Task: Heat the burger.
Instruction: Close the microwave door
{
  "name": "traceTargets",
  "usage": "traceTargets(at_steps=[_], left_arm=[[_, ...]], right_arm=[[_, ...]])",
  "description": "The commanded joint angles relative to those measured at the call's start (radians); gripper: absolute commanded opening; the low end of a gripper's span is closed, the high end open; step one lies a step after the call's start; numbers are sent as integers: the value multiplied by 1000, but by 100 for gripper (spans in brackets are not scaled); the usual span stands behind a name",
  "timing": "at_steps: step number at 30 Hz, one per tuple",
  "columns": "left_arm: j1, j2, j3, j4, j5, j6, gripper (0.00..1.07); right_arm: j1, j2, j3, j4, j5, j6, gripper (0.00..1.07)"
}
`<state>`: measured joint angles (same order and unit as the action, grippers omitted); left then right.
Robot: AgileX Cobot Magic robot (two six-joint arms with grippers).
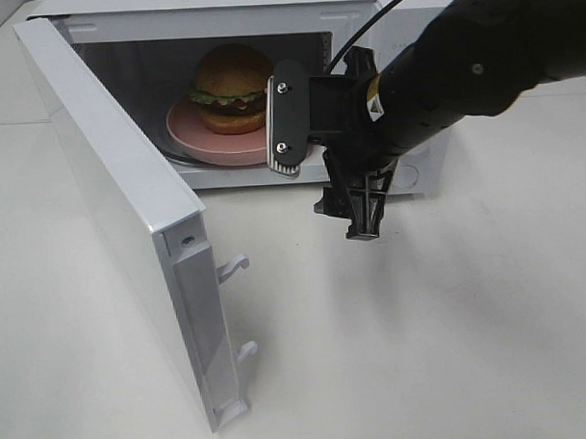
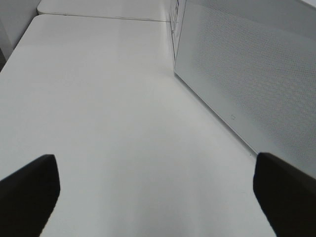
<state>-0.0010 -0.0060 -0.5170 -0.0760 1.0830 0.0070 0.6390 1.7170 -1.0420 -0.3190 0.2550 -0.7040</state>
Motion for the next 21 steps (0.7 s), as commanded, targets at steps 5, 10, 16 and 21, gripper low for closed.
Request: traceTargets(at_steps=[5,10,16,21], left_arm=[[-5,-16,0,-5,-14,-7,100],[-5,-16,0,-5,-14,-7,100],[-5,-16,0,-5,-14,-7,100],[-5,-16,0,-5,-14,-7,100]], right_arm=[[4,-143,116,4,-7,192,79],[4,-234,187,7,-5,348,78],[4,-331,243,11,54,558,77],[4,-407,247,10,204,740,76]])
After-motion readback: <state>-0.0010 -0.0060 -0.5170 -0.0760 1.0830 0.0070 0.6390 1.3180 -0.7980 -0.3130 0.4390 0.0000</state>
